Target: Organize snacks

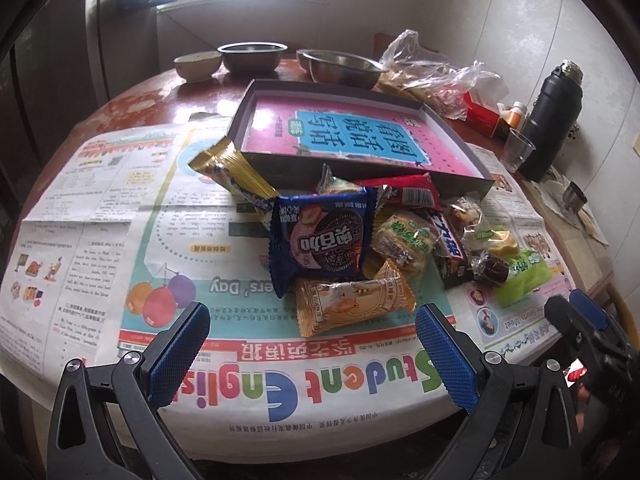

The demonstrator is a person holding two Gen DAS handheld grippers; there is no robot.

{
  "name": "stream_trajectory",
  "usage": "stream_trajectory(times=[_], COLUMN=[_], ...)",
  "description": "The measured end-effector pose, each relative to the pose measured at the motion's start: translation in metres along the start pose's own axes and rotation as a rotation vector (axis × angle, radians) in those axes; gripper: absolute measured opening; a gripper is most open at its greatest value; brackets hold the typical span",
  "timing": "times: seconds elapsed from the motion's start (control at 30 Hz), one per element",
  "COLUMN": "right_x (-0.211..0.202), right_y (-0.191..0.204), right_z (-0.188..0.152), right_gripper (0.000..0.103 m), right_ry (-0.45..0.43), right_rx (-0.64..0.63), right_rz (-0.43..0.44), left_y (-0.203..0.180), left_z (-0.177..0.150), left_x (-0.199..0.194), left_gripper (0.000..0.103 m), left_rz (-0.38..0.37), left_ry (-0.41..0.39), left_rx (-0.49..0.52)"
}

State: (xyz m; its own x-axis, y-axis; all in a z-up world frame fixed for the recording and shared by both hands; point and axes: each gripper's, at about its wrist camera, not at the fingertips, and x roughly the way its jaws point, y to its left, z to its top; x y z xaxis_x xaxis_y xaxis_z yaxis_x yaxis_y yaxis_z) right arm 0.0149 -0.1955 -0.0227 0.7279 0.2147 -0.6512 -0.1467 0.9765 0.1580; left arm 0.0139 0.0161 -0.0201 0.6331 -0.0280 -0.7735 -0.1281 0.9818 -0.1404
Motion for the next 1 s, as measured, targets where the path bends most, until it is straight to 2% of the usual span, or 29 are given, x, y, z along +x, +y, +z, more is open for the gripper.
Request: stream_trajectory(times=[0.37, 0.73, 1.0], right_x=[0.028, 0.056, 0.074], right_y=[-0.026, -0.045, -0.042], right_z=[0.017, 0.026, 0.031], right_gripper=[0.102, 0.096, 0.079], right_ry=[0.022, 0.067, 0.105], right_rx=[0.045, 0.053, 0.009], right_rz=[-0.064, -0.046, -0.010], left_y=[-0.010, -0.022, -0.017], left_z=[0.007, 0.012, 0.010], left_x=[0.022, 0.043, 0.046], left_gripper=[0.103, 0.103, 0.102], left_rz=[0.012, 0.045, 0.037], left_ry=[0.053, 0.105, 0.109], left_rx=[0.004, -0.019, -0.040])
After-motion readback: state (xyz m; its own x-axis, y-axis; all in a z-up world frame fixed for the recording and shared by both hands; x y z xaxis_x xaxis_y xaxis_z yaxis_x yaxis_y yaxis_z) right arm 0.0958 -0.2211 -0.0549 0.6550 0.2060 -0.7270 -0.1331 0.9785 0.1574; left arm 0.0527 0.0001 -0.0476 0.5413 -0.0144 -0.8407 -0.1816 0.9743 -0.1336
